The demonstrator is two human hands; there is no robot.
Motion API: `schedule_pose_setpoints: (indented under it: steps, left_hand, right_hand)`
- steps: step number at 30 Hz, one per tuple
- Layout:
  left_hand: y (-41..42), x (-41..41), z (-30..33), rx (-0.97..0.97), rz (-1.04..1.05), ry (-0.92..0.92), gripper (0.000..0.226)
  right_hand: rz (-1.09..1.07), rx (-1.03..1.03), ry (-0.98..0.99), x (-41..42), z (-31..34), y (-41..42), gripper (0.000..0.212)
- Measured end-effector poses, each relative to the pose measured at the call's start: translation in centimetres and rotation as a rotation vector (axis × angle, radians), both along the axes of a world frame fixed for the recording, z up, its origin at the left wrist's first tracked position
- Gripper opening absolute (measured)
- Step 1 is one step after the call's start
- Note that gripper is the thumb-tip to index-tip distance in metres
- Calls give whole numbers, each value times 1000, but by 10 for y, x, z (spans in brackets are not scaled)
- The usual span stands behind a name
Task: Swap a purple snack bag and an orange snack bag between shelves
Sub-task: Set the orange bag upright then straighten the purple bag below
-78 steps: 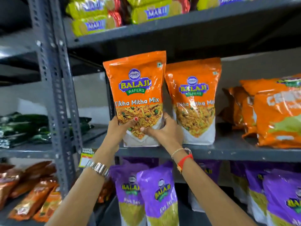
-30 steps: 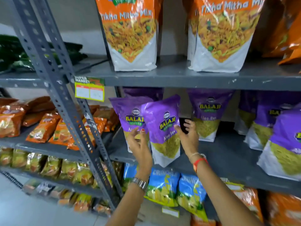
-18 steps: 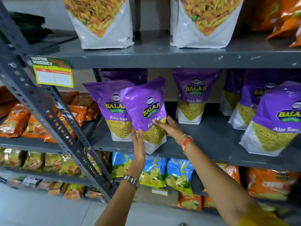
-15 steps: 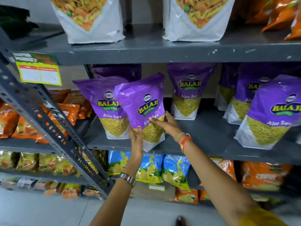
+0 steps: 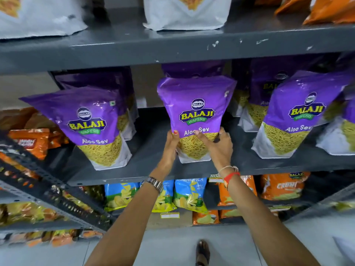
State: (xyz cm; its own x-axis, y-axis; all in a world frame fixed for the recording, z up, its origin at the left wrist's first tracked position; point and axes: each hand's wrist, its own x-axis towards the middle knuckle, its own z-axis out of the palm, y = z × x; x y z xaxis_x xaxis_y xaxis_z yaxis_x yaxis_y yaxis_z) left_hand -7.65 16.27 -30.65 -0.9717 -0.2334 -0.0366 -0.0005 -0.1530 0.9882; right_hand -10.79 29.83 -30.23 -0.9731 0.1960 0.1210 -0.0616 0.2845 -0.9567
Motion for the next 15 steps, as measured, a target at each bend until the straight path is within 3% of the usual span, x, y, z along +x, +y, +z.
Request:
schedule_pose_setpoints:
  steps: [5,11,15]
  left_hand:
    - [9,-4,2,-30,-9,-34,52]
    - [6,-3,-4,39,45,-88,41]
    - [11,-3,-12,25,28,-75,25]
  right_hand:
    - [15,18,-7,-2,-10,10,54]
    - [154,-122,-90,0,-27,18,64]
    - [184,-182,-89,1,-36,24,45]
